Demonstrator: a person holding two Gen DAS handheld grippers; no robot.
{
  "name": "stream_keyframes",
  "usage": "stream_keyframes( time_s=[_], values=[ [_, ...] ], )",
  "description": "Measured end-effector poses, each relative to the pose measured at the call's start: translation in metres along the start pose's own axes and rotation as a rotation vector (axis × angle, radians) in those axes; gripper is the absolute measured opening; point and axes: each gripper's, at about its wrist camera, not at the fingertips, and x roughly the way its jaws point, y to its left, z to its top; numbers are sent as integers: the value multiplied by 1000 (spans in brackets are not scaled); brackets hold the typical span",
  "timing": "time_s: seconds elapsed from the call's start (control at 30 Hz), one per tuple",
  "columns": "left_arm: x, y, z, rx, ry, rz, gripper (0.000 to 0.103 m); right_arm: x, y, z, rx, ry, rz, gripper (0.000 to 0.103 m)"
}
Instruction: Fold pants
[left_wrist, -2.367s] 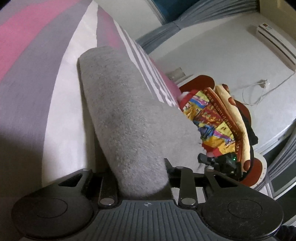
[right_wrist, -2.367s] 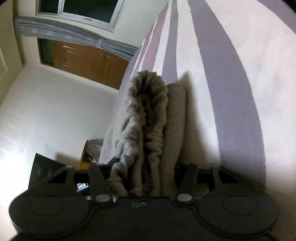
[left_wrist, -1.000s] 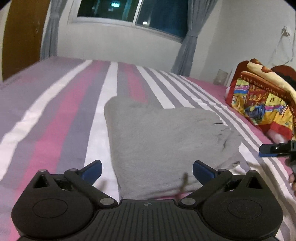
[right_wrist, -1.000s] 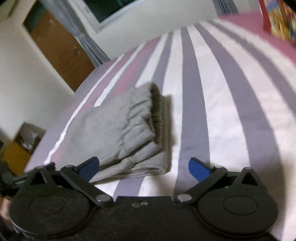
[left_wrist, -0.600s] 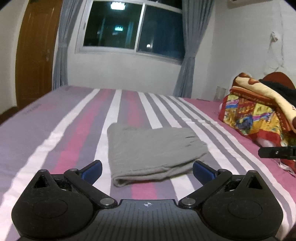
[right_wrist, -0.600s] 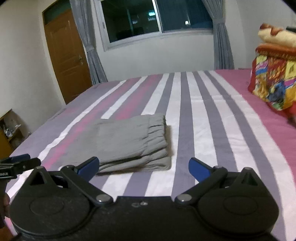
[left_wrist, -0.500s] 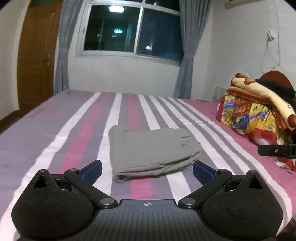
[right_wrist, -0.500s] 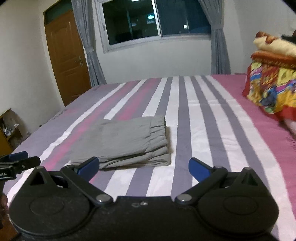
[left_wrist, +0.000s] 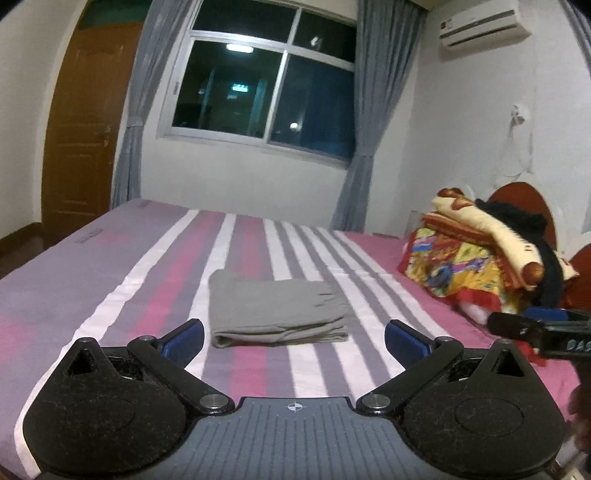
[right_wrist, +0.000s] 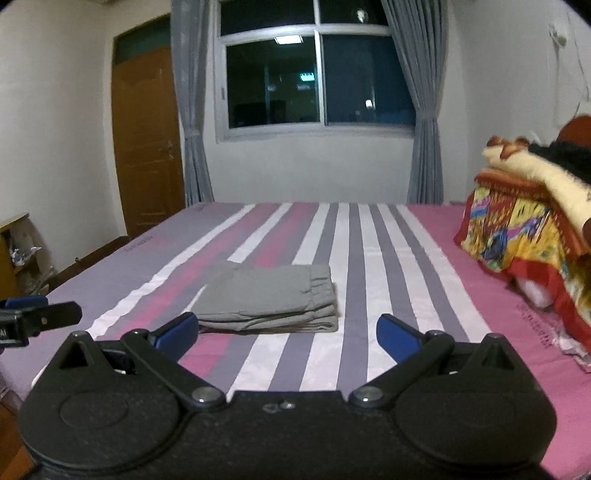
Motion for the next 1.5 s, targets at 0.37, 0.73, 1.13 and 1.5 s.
stream_keyframes(
  time_s=[0.37,0.73,1.13,1.5],
  values=[
    [-97,-27,-8,46,-136,33,103,-79,3,-12,12,-78,-16,103],
    [-99,-20,-9,43,-119,22,103,-68,29,-6,-39,-77,-6,103],
    [-104,-30,-6,66,-131,20,103,-78,25,-7,-31,-97,-4,103],
    [-105,-31,-5,71,-129,16,103,-80,28,-7,-29,-100,-1,103]
  ],
)
